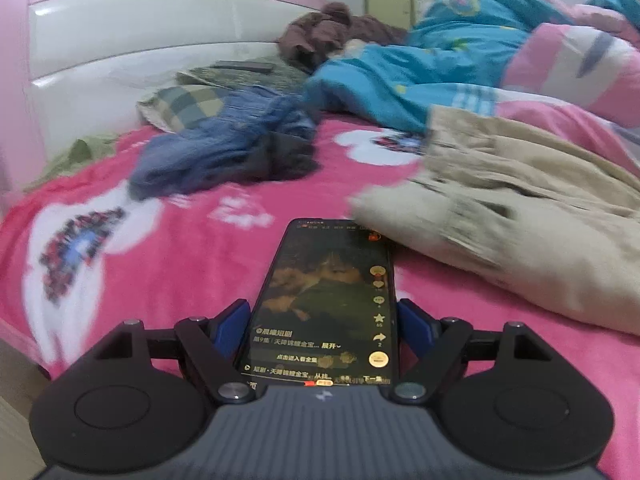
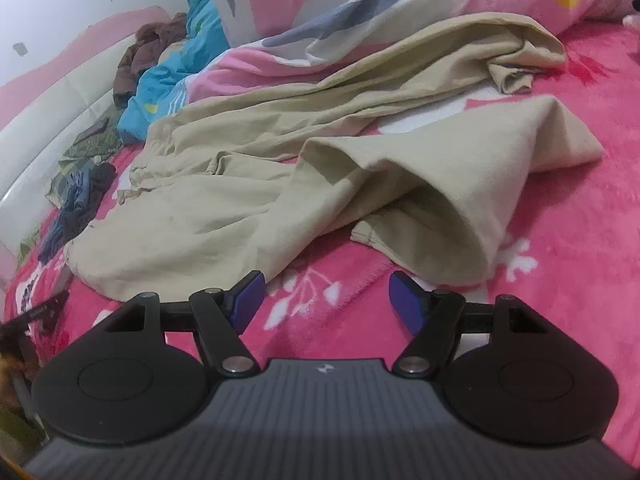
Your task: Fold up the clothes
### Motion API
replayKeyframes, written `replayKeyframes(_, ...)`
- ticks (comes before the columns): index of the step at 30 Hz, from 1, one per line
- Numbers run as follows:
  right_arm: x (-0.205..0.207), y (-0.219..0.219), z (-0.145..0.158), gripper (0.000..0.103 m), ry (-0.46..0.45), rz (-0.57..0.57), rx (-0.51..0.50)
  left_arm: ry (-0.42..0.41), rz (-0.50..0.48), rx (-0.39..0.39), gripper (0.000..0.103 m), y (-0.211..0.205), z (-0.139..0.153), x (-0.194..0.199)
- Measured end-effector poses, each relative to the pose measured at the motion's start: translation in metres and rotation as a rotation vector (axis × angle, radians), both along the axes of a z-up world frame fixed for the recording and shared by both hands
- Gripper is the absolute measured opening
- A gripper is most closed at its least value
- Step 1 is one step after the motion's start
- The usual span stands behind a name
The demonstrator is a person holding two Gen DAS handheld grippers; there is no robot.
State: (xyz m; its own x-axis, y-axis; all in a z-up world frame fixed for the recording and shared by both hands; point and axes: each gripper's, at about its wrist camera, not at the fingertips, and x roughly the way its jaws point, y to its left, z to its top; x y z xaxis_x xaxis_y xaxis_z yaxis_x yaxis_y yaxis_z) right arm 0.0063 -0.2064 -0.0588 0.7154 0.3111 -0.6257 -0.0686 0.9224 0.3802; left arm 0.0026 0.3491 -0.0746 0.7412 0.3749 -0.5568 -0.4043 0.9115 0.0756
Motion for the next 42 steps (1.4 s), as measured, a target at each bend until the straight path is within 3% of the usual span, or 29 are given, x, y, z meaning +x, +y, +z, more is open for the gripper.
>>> replayKeyframes(7,0.007,0.005,0.000,0.069,0.003,0.001,-0.018,0.002,0.048,0.045,0.081,0.058,-0.001,0.019)
replayKeyframes(12,0.009,0.003,0.002,0.069,-0.003,-0.015,-0.001,-0.009,0.054,0.063,0.082,0.059,-0.002,0.017)
replayKeyframes(13,0.007,0.003,0.004,0.069,-0.010,-0.016,-0.002,-0.018,0.055,0.061,0.088,0.057,0.000,0.013)
replayKeyframes(15,0.002,0.000,0.010,0.069,-0.029,-0.021,-0.001,-0.046,0.067,0.049,0.094,0.052,0.006,0.000)
replayKeyframes(20,-0.021,-0.019,0.024,0.069,-0.073,-0.066,0.008,-0.131,0.127,0.015,0.094,0.032,0.031,-0.044)
replayKeyframes(23,-0.038,-0.034,0.025,0.069,-0.086,-0.099,0.017,-0.186,0.067,-0.078,0.094,0.007,0.051,-0.067)
replayKeyframes(27,-0.055,-0.050,0.015,0.069,-0.088,-0.136,0.035,-0.181,-0.121,-0.343,0.094,-0.037,0.060,-0.072)
replayKeyframes(32,-0.052,-0.086,-0.001,0.069,-0.090,-0.251,0.237,-0.138,-0.224,-0.651,0.091,-0.078,0.041,-0.044)
replayKeyframes(35,-0.033,-0.102,-0.012,0.073,-0.094,-0.287,0.349,-0.116,-0.191,-0.683,0.085,-0.096,0.027,-0.020)
replayKeyframes(39,0.004,-0.105,-0.030,0.073,-0.069,-0.261,0.435,-0.091,-0.104,-0.629,0.067,-0.110,0.012,0.004)
replayKeyframes(42,0.025,-0.103,-0.041,0.071,-0.067,-0.265,0.472,-0.120,-0.031,-0.631,0.061,-0.111,0.007,0.011)
